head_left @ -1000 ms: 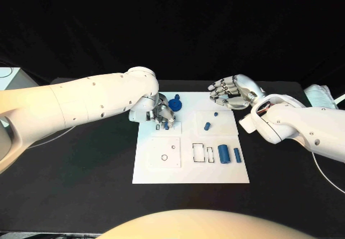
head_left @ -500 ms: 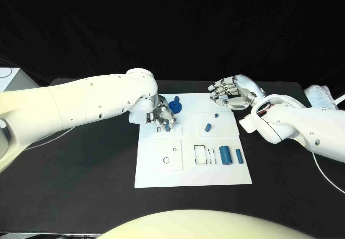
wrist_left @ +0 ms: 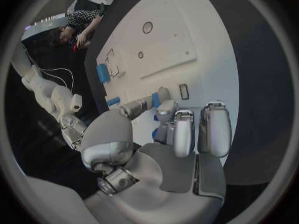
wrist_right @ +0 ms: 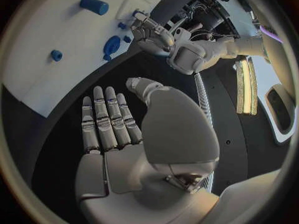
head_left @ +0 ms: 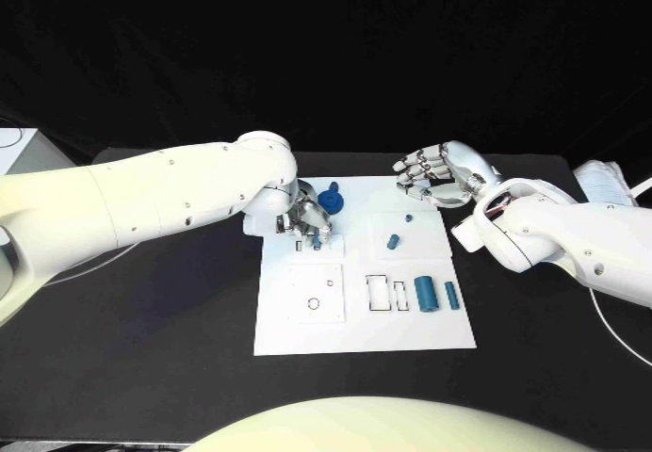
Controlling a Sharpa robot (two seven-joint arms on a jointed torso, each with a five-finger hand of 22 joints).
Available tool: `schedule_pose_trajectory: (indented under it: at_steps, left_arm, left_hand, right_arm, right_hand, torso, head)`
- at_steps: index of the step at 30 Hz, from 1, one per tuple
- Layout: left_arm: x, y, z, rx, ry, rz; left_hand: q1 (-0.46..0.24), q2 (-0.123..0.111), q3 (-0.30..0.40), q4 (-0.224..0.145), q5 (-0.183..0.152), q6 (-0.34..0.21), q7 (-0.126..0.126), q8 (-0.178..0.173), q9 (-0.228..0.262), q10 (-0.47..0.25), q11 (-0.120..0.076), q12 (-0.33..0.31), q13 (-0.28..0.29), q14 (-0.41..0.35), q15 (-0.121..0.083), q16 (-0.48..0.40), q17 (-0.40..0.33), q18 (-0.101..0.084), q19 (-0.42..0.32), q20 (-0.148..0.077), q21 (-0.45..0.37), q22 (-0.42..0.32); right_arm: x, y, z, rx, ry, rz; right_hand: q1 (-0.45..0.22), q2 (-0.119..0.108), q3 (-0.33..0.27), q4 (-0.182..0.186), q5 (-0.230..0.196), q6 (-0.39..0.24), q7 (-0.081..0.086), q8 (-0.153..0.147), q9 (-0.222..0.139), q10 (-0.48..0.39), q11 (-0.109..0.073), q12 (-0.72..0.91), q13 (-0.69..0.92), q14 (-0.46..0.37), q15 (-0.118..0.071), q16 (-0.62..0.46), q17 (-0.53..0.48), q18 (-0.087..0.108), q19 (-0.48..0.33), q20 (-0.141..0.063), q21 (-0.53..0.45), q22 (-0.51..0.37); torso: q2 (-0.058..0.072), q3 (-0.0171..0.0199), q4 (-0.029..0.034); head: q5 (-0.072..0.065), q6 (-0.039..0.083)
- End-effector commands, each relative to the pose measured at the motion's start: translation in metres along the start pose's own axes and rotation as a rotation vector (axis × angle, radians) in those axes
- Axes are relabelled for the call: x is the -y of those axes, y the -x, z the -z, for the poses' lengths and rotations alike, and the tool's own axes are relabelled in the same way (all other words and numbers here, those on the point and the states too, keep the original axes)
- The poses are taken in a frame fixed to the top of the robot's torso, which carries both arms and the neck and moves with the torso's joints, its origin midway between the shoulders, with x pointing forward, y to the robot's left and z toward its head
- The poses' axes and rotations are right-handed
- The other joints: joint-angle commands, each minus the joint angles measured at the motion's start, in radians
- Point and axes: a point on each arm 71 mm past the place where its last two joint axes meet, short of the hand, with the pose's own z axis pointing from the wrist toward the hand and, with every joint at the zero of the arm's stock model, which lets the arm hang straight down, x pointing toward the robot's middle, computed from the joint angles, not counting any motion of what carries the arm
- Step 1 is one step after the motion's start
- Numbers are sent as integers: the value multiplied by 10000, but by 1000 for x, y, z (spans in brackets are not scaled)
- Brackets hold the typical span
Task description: Assemble the parts on the task board
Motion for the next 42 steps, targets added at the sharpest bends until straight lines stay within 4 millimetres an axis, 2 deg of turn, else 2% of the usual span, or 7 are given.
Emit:
schedule_pose_trajectory:
  at_steps: [1, 11, 20, 25, 34, 40, 42]
  left_arm:
    - [-2, -11, -6, -210, 182, -417]
    - [-3, -13, -3, -233, 149, -522]
    - [-2, -17, -2, -408, 35, -481]
    - [-2, -17, -2, -448, 14, -453]
    - [-4, -16, -3, -509, 64, -412]
    - [-5, -15, -3, -531, 122, -397]
    - [-6, -14, -4, -538, 141, -392]
  left_hand:
    - [610, 611, 314, -356, -44, 156, -263, -48, 16, 2, -98, -70, -8, 988, -33, -20, 2367, -38, -73, -26, -40, 1130]
    - [536, 428, 159, -378, -61, 149, -240, -65, 56, -10, -78, -85, 6, 983, -18, -30, 2352, -31, -94, -14, -72, 1103]
    - [525, 415, 121, -360, -66, 152, -239, -68, 62, -14, -76, -91, 1, 982, -15, -32, 2348, -29, -100, -12, -80, 1096]
    - [512, 507, 28, -218, -141, 157, -235, -101, 78, -32, -71, -114, -5, 978, -9, -39, 2338, -26, -107, -3, -93, 1087]
    - [439, 469, -120, -86, -256, 163, -230, -128, 97, -31, -63, -116, 26, 978, -3, -39, 2338, -23, -115, 5, -108, 1077]
    - [303, 182, -534, 82, -293, 143, -227, -165, 150, -58, -60, -141, 42, 974, -1, -48, 2325, -23, -111, 11, -117, 1077]
    - [204, -30, -918, 243, -301, 138, -235, -184, 186, -71, -64, -154, 59, 971, -7, -53, 2318, -23, -110, 10, -126, 1073]
  right_arm:
    - [-1, -1, 0, -140, 115, 53]
    - [-1, -1, 0, -146, 109, 55]
    - [-1, -1, 0, -145, 105, 56]
    - [-1, -1, 0, -146, 108, 53]
    - [-1, -1, 1, -136, 107, 52]
    - [-1, -1, 1, -128, 106, 52]
    - [-1, 0, 1, -124, 103, 53]
  right_hand:
    - [-64, -60, 60, -11, 2, 91, 551, -44, -11, 49, 7, -53, -10, -25, 44, -32, -8, -55, -90, 0, -26, -14]
    - [-64, -60, 60, -11, 2, 91, 551, -44, -11, 49, 7, -53, -10, -25, 44, -32, -8, -55, -90, 0, -26, -14]
    - [-64, -60, 60, -11, 2, 91, 551, -44, -11, 49, 7, -53, -10, -25, 44, -32, -8, -55, -90, 0, -26, -14]
    - [-64, -60, 60, -11, 2, 91, 551, -44, -11, 49, 7, -53, -10, -25, 44, -32, -8, -55, -90, 0, -26, -14]
    - [-64, -60, 60, -11, 2, 91, 551, -44, -11, 49, 7, -53, -10, -25, 44, -32, -8, -55, -90, 0, -26, -14]
    - [-64, -60, 60, -11, 2, 91, 551, -44, -11, 49, 7, -53, -10, -25, 44, -32, -8, -55, -90, 0, -26, -14]
    - [-64, -60, 60, -11, 2, 91, 551, -44, -11, 49, 7, -53, -10, -25, 44, -32, -8, -55, -90, 0, -26, -14]
  torso:
    - [-5, 1, 14]
    - [-5, 15, 6]
    - [-6, 15, 12]
    - [-3, 13, 1]
    - [2, 22, 6]
    - [5, 13, -4]
    - [6, 11, -3]
  head:
    - [-11, -5]
    - [3, 4]
    - [12, 6]
    - [17, 23]
    - [18, 33]
    - [20, 38]
    - [19, 37]
